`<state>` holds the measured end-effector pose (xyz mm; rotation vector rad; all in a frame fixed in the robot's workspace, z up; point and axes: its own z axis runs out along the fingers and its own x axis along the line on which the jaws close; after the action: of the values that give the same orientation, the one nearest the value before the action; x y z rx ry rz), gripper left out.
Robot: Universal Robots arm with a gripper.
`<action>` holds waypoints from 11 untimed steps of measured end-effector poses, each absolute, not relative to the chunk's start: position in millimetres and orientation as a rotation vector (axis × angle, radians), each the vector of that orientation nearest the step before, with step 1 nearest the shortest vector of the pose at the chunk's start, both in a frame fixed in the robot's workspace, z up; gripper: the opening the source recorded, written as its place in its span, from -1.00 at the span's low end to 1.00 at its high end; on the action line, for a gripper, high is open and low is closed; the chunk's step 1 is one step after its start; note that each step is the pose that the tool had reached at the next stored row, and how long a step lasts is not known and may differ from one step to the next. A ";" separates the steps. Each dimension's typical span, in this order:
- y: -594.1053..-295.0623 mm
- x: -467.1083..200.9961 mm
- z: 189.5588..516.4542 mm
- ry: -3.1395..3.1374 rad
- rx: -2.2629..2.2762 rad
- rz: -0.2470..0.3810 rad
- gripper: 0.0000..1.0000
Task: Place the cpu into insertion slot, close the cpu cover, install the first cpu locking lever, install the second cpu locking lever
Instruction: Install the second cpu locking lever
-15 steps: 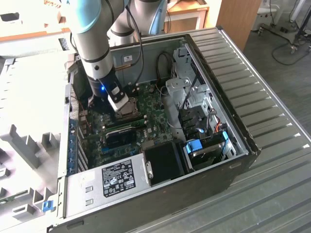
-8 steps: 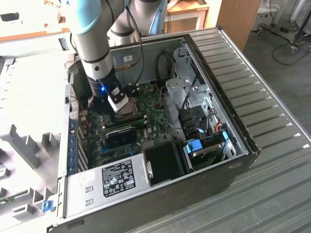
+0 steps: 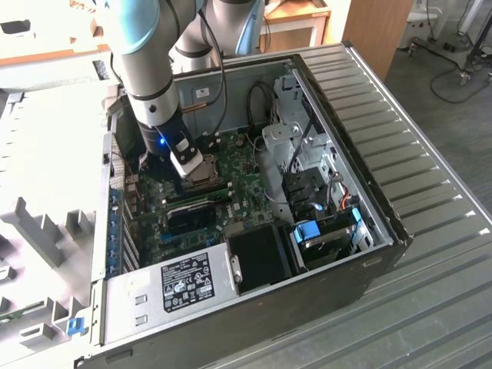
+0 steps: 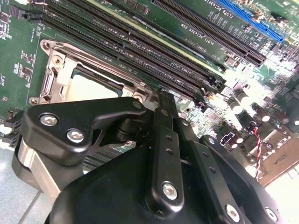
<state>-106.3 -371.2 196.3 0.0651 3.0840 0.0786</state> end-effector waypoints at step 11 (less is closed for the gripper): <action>-371.2 -106.4 194.9 3.084 0.065 0.083 -0.79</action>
<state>-106.4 -371.2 194.9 0.0652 3.0840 0.0834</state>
